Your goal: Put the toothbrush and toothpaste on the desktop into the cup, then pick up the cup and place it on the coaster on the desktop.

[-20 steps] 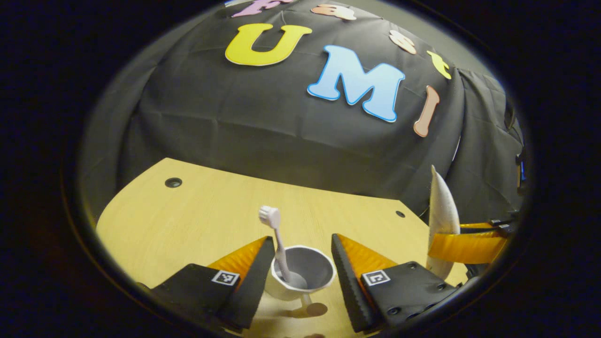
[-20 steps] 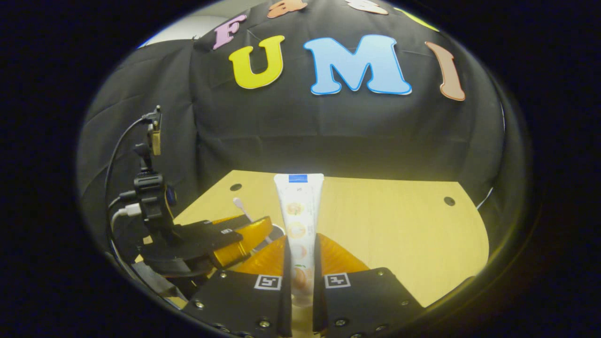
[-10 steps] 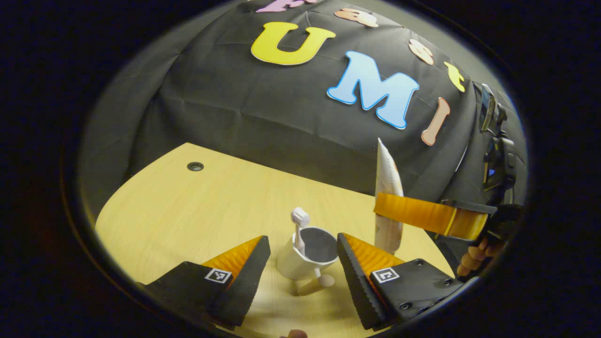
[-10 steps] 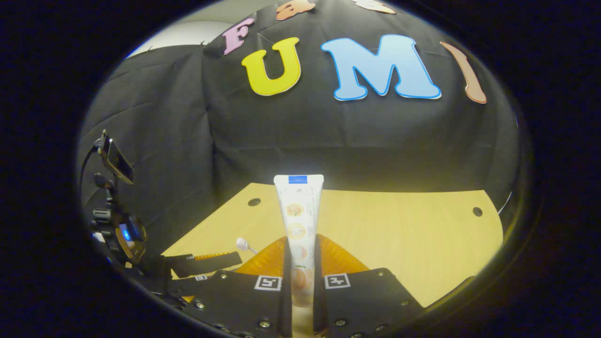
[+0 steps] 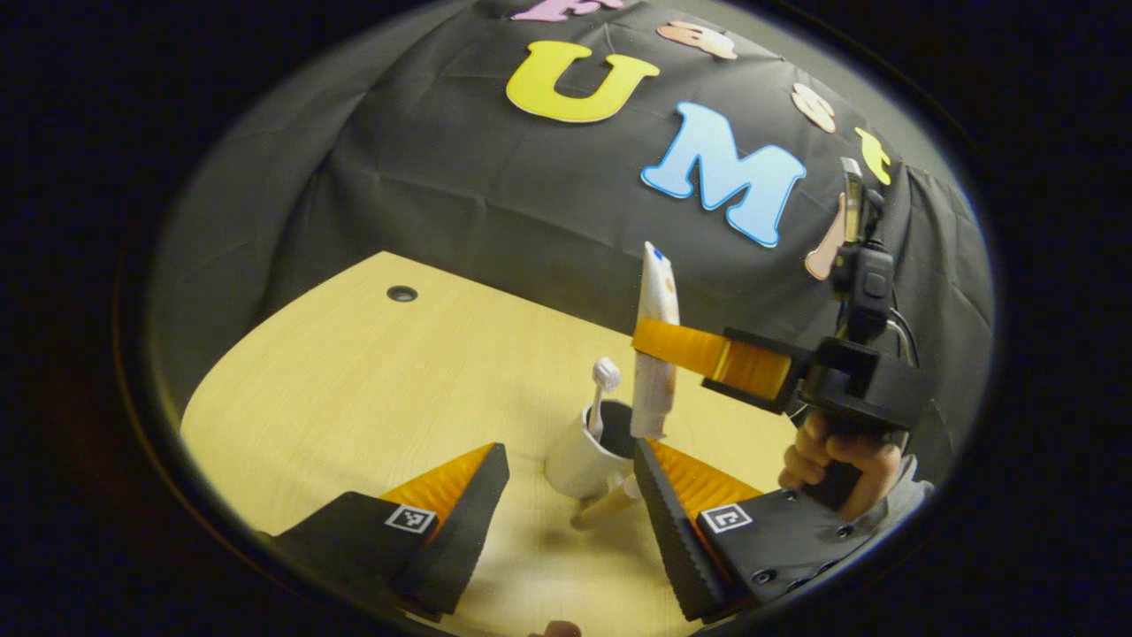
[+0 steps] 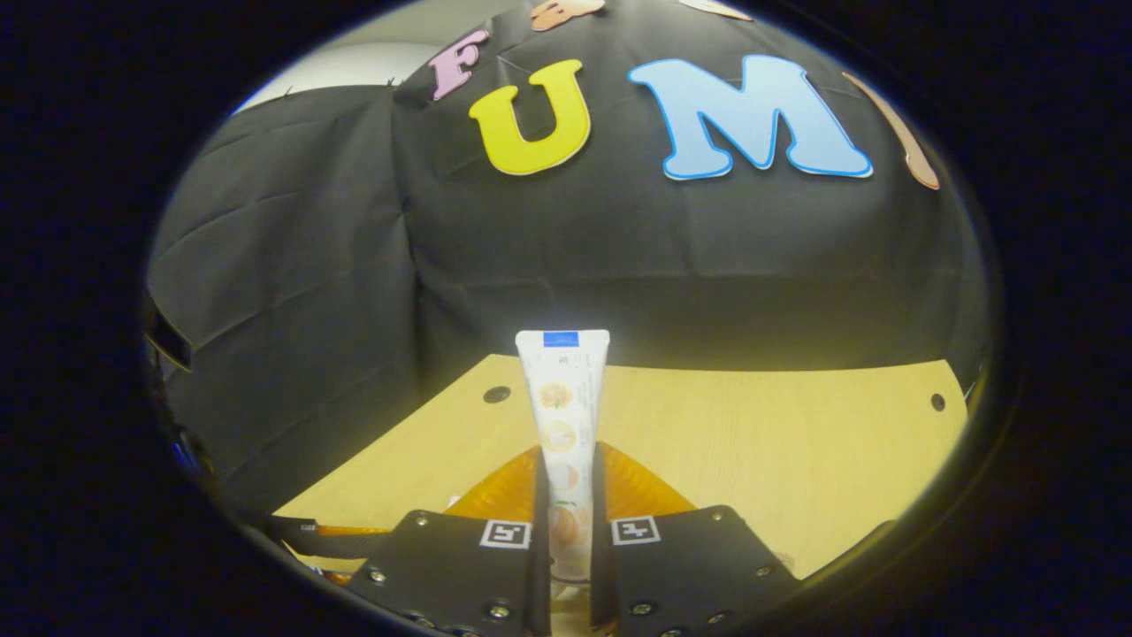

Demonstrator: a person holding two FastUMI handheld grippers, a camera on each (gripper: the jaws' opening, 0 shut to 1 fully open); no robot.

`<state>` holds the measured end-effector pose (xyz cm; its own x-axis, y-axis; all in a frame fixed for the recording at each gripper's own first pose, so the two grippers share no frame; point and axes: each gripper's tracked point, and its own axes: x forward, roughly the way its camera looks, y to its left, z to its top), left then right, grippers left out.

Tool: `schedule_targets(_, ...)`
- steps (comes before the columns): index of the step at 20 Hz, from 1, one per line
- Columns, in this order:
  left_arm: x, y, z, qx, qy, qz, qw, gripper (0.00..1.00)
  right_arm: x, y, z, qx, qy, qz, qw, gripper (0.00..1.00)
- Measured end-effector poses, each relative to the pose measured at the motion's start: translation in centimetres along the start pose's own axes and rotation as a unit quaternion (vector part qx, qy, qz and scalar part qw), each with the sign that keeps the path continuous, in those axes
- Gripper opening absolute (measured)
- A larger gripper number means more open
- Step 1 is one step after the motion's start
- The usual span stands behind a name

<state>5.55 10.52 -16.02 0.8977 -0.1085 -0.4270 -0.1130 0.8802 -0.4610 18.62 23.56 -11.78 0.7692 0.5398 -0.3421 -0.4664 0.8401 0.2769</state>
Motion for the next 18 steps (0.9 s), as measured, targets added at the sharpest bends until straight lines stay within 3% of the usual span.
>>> schedule_targets(5,-0.6,0.3,-1.2,-0.008,0.012,0.004,1.000,0.95,1.0,-0.3,-2.3,-0.038,0.023,-0.012,0.999,0.20)
schedule_targets(6,-0.6,0.3,-1.2,-0.007,0.012,0.006,1.000,0.92,1.0,-0.2,-2.5,-0.040,0.024,-0.013,0.999,0.20)
schedule_targets(10,-0.5,0.1,-1.4,-0.004,0.013,0.006,1.000,0.93,0.4,-0.1,-3.0,-0.035,0.029,-0.006,0.999,0.27)
schedule_targets(11,-0.4,0.0,-1.5,-0.002,0.015,0.007,1.000,0.95,0.2,-0.1,-3.2,-0.033,0.035,-0.004,0.999,0.36)
schedule_targets(12,-0.4,0.0,-1.6,-0.003,0.017,0.007,1.000,0.95,0.1,0.0,-3.4,-0.029,0.038,-0.001,0.999,0.31)
schedule_targets(13,-0.3,-0.2,-1.7,-0.003,0.018,0.007,1.000,0.95,-0.1,0.1,-3.3,-0.024,0.037,0.005,0.999,0.34)
schedule_targets(14,-0.1,-0.4,-1.9,-0.002,0.021,0.006,1.000,0.95,-0.4,0.1,-3.2,-0.021,0.036,0.004,0.999,0.39)
schedule_targets(15,0.0,-0.7,-2.0,0.000,0.023,0.005,1.000,0.95,-0.7,0.2,-2.8,-0.019,0.032,0.006,0.999,0.53)
schedule_targets(16,0.0,-0.9,-2.1,0.002,0.025,0.004,1.000,0.94,-0.9,0.2,-2.6,-0.019,0.028,0.005,0.999,0.60)
schedule_targets(18,0.4,-1.4,-2.2,0.007,0.028,0.001,1.000,0.94,-1.3,0.1,-1.9,-0.017,0.020,0.008,1.000,0.65)
